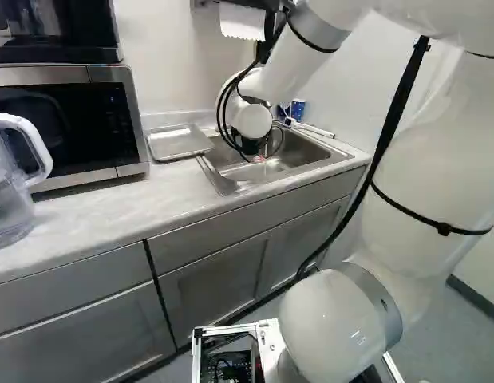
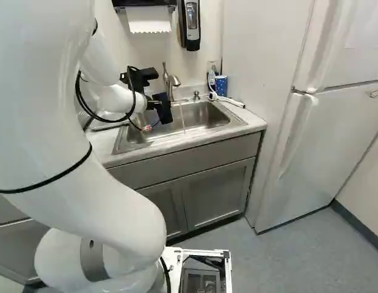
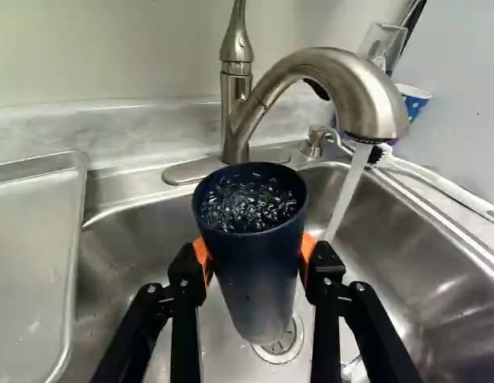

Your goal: Rinse the cup and place it in the tray

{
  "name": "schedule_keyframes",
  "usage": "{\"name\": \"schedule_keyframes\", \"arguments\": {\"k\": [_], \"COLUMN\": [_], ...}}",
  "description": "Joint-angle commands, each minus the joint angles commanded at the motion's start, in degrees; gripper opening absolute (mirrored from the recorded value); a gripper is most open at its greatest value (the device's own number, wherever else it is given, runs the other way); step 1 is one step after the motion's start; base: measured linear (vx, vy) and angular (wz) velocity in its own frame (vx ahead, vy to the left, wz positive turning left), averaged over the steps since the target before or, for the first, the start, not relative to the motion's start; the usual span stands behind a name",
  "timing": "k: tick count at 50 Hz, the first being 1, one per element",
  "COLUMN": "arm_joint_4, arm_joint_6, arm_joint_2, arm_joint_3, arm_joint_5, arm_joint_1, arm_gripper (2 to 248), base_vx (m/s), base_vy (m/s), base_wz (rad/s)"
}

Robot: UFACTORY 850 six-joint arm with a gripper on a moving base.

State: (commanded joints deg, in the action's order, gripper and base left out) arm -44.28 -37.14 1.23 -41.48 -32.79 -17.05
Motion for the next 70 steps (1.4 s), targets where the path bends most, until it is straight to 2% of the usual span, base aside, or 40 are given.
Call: {"name": "schedule_keyframes", "arguments": {"k": [18, 32, 57, 62, 70], "arm_joint_4": [0.0, 0.0, 0.0, 0.0, 0.0], "arm_joint_6": [-0.34, -7.3, -7.18, -5.45, -1.14], "arm_joint_2": [0.44, 0.5, 0.53, 0.6, 1.07], "arm_joint_3": [-0.45, -0.51, -0.55, -0.62, -1.11], "arm_joint_5": [0.0, 0.0, 0.0, 0.0, 0.0], "arm_joint_1": [-1.93, -2.15, -2.28, -2.5, -3.47], "arm_gripper": [124, 124, 124, 124, 124], "base_vx": [0.0, 0.0, 0.0, 0.0, 0.0], "base_vy": [0.0, 0.0, 0.0, 0.0, 0.0], "base_wz": [0.0, 0.0, 0.0, 0.0, 0.0]}}
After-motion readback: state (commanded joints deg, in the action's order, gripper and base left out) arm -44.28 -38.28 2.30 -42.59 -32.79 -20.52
